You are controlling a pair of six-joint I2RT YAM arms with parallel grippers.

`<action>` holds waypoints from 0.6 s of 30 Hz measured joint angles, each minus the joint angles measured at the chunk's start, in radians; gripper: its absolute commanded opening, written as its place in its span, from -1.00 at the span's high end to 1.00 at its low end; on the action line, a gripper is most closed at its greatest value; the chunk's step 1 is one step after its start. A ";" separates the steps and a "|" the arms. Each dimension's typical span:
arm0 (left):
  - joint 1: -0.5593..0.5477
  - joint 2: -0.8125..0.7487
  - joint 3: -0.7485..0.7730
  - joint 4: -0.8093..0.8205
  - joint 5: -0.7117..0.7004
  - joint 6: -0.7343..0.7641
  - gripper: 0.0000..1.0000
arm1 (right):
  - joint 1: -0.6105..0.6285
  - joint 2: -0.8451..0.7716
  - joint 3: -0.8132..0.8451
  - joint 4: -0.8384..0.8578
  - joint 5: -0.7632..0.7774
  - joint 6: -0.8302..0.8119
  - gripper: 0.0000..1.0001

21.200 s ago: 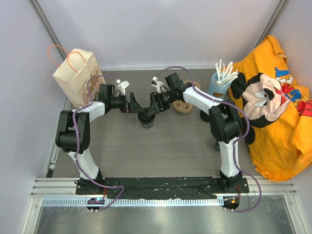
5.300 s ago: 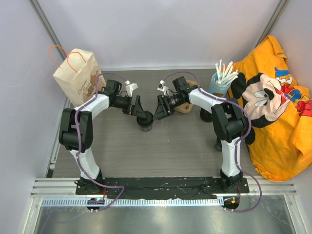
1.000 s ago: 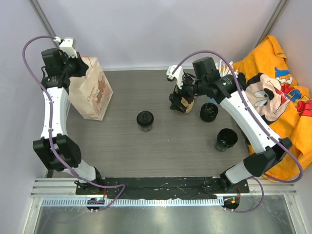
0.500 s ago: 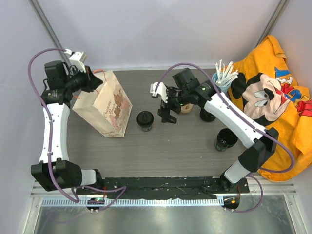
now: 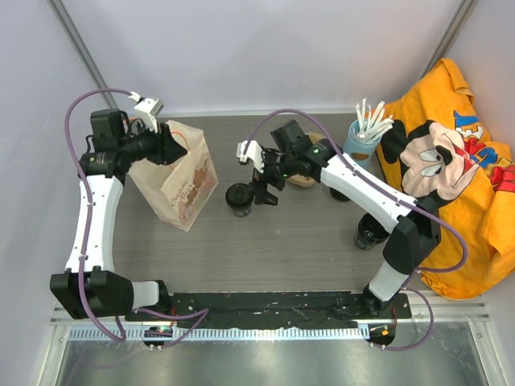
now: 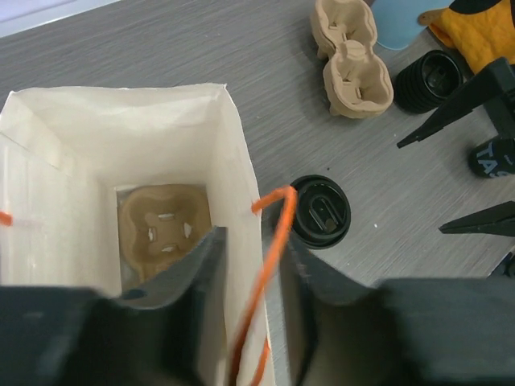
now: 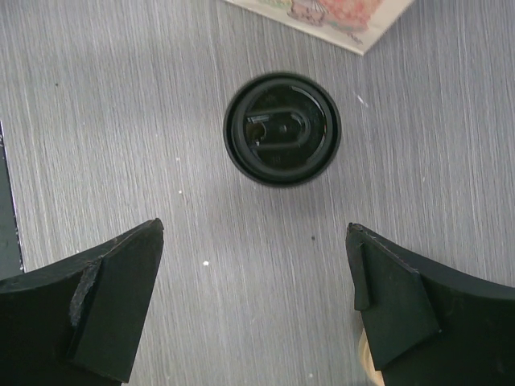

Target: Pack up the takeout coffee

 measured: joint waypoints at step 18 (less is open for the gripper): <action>0.005 -0.032 0.082 -0.053 0.000 -0.007 -0.99 | 0.071 0.181 0.085 0.036 -0.007 -0.069 -0.79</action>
